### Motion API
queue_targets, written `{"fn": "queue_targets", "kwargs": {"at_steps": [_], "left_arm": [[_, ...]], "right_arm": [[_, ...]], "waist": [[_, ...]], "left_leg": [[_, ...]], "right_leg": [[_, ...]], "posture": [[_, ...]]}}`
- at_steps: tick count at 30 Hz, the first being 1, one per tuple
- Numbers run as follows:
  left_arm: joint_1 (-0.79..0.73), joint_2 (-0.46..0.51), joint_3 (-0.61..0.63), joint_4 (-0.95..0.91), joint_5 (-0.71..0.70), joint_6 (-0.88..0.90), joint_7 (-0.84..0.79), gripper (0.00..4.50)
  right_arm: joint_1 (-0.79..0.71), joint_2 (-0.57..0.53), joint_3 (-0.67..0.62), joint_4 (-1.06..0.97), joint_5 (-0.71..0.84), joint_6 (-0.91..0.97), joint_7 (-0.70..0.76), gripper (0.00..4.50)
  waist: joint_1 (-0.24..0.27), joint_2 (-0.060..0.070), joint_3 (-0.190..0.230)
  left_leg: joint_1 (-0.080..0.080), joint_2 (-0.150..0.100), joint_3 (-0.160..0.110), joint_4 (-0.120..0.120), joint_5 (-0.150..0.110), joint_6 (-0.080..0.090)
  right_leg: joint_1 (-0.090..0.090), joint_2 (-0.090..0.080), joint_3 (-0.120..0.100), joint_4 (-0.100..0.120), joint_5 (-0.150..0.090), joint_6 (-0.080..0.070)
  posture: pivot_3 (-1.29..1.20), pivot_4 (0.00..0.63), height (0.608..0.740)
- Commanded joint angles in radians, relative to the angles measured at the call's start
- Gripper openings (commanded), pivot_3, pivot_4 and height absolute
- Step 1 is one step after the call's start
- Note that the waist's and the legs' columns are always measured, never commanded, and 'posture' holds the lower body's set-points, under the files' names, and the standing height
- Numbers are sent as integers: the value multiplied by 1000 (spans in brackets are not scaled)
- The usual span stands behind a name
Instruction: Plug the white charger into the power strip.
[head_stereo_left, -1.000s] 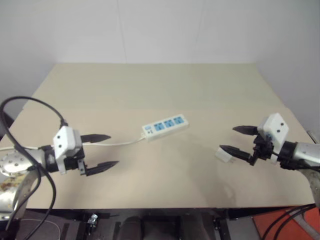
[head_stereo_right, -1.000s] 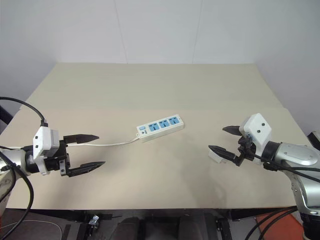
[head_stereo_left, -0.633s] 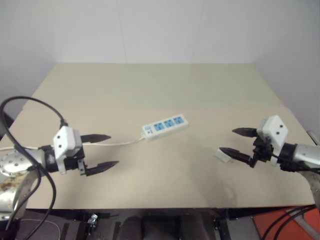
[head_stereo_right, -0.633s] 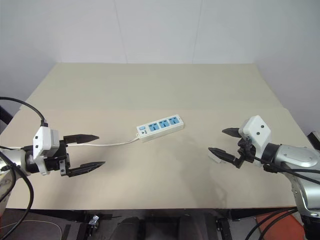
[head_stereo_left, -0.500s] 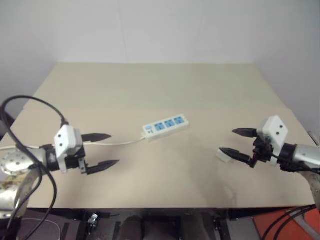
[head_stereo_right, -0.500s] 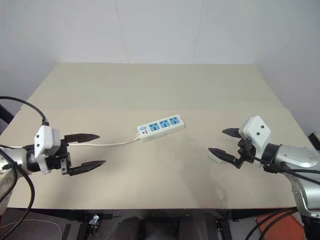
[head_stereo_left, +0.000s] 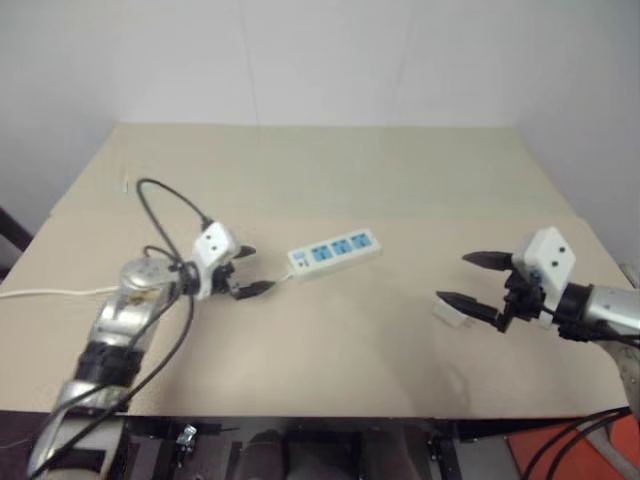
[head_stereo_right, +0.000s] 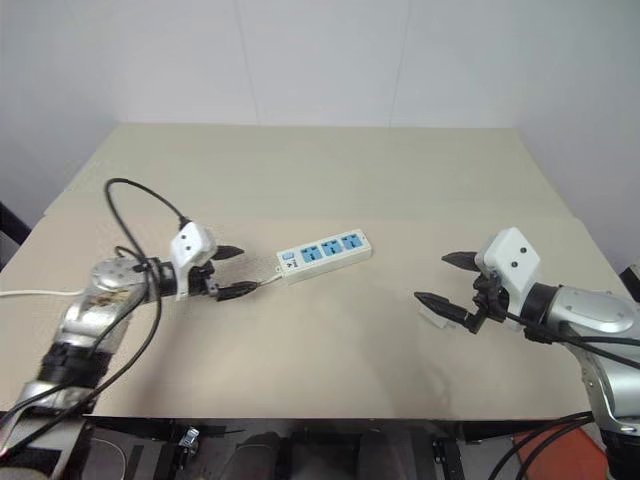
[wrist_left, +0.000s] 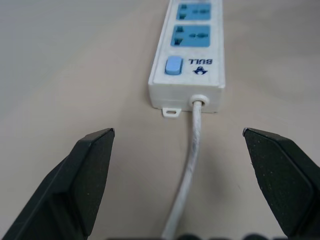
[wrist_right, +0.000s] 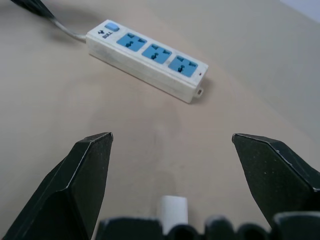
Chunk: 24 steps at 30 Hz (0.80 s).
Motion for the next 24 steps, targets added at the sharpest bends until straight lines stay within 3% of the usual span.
{"fn": "queue_targets", "kwargs": {"at_steps": [1, 9, 12, 19, 24], "left_arm": [[-48, -33, -41, 90, 61, -33, 20, 3608], [7, -40, -45, 69, 72, -40, -6, 1079], [104, 20, -9, -66, 16, -39, -75, 98], [337, 177, 90, -356, -68, -15, -132, 23], [380, 122, 194, -409, -182, -62, -117, 1472]], "right_arm": [[-13, -2, -29, -37, 22, -11, -10, 4500], [11, -1, -47, -54, 25, -13, -12, 4500], [20, -3, -51, -57, 25, -15, -10, 4500], [28, 0, -43, -57, 23, -20, -8, 4500], [16, 3, -28, -47, 19, -26, -6, 4500]], "waist": [[-4, 0, 0], [-8, 0, 0], [-19, 0, 0], [-23, 0, 0], [-3, 0, 0]], "left_leg": [[0, 0, 0, 0, 0, 0], [1, 0, -1, 0, 0, 0], [2, 1, -1, 0, 0, 0], [2, 3, 0, -1, 0, 0], [3, 3, 0, 0, 0, 0]], "right_leg": [[0, 0, 0, 0, 0, 0], [1, 0, 0, 1, 0, 0], [1, 0, 1, 2, 0, 0], [0, 0, 1, 2, 0, 0], [1, -2, 0, 2, -1, 0]], "posture": [[0, 150, 740], [0, 150, 740], [0, 150, 740], [0, 150, 740], [0, 150, 740]]}}
